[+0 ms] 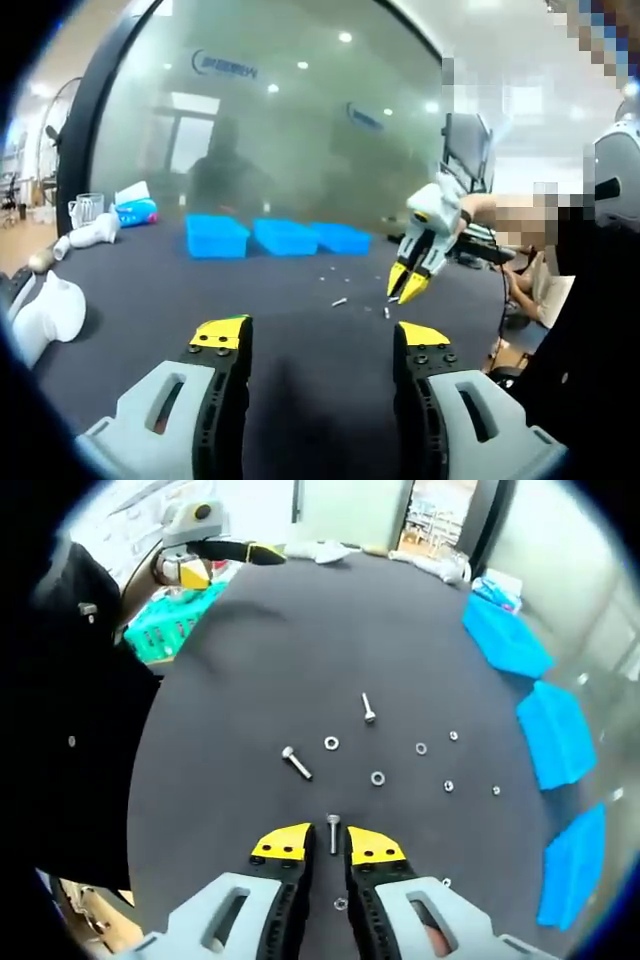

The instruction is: Sort the screws, nuts, and washers into the corresponding bins

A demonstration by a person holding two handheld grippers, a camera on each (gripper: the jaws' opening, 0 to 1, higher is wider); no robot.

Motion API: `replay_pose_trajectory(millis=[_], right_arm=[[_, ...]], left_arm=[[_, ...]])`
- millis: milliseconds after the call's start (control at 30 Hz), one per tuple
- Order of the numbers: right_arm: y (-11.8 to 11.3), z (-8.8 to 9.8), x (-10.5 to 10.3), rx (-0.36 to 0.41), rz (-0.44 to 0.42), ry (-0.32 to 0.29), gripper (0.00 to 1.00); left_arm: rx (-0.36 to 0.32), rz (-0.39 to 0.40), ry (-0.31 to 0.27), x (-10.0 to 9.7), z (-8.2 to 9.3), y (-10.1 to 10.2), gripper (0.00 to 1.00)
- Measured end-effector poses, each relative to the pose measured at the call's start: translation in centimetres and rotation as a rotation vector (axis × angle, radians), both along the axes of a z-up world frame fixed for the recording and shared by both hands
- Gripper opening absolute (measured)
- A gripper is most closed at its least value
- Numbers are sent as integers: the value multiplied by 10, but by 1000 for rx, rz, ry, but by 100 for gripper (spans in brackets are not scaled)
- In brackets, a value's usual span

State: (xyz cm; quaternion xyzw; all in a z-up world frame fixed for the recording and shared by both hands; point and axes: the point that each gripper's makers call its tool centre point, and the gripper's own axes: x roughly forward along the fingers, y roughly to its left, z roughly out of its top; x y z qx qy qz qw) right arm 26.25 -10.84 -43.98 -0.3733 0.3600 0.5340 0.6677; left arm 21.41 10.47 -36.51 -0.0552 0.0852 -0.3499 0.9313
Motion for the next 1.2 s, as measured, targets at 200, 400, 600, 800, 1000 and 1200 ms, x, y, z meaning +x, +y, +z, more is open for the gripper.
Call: replay_pose_trajectory(millis=[200,400,600,800,1000,1200], right_arm=[[1,-2,-1,1,-10,18,3],[1,-1,-2,12,-37,38,1],[1,0,-5,12,-31,29,1],[-1,12,-5,98,-73,14,1],[-11,27,-6,219,-147,-27,1],[-25,47,-3,388,-266,-105,1]], left_arm=[[-1,4,0,1,0,2,56],[0,4,1,1,-1,2,56],[5,2,-3,1,1,1,56],[12,-7,-1,0,0,-2,56],[12,-6,-2,0,1,-1,56],[13,-13,-6,-1,3,-5,56]])
